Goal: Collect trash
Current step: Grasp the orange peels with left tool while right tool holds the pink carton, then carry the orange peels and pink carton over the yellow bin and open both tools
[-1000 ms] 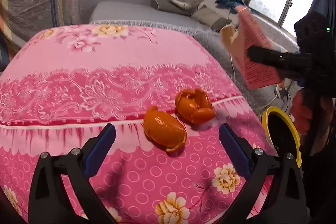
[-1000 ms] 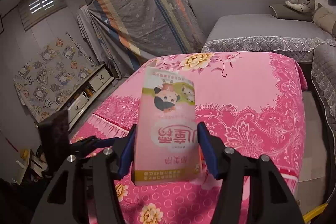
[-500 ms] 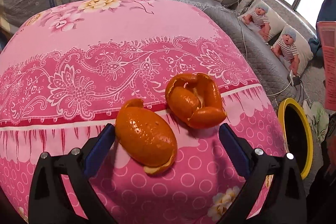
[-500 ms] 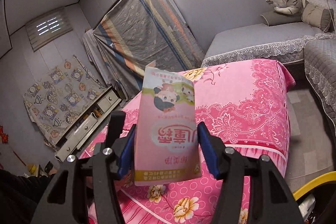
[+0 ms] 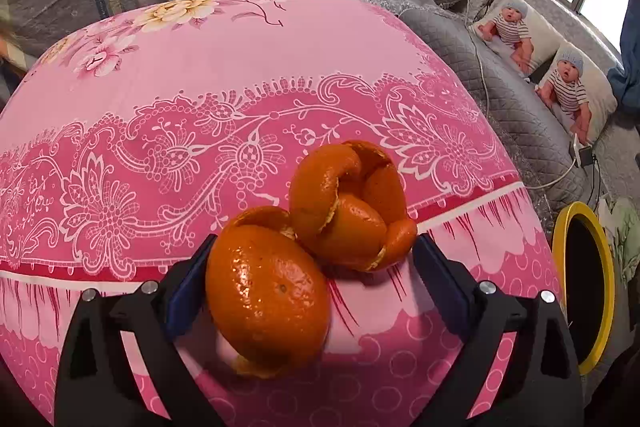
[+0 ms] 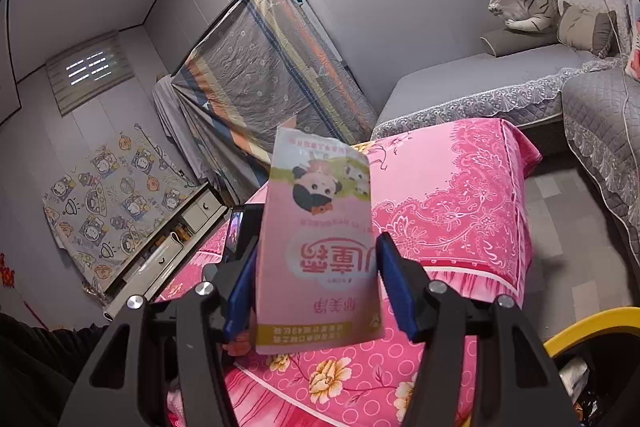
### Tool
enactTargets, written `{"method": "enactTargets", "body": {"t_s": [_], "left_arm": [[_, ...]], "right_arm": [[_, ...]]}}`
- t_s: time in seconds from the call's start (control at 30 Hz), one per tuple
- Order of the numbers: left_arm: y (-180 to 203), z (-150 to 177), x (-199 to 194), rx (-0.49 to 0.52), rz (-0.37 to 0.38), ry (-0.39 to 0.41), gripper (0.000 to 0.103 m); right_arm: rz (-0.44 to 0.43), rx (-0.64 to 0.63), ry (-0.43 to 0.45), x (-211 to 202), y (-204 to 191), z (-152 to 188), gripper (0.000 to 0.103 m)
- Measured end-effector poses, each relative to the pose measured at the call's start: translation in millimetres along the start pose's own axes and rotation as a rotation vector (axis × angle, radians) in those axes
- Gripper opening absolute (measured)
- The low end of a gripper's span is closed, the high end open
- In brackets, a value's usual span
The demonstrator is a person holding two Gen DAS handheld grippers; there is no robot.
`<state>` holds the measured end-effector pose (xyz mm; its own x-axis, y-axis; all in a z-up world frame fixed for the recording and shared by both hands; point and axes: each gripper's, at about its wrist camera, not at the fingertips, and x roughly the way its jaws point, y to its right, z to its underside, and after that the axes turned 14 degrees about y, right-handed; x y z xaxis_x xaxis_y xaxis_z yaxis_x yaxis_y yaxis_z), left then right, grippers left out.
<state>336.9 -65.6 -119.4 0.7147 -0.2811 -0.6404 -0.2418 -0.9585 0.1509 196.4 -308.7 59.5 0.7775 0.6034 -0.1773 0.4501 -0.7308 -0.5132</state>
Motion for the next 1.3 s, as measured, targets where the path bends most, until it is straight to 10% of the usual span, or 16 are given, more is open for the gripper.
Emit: {"method": "enactTargets", "body": {"t_s": [0.23,0.7,1.3], "left_arm": [[7,-7,11,0.040,-0.023,0.033,0.049],[7,-8,-18,0.024,0.020,0.128,0.040],[125,-7,-212,0.167,0.100,0.488,0.041]], "right_arm": [[0.013,0.027,0.011,-6,8,4,0.054],[0.043,0.050,0.027,-17,14,9,0.054],[0.092,0.025,0.137,-108,-28,15,0.054]]}}
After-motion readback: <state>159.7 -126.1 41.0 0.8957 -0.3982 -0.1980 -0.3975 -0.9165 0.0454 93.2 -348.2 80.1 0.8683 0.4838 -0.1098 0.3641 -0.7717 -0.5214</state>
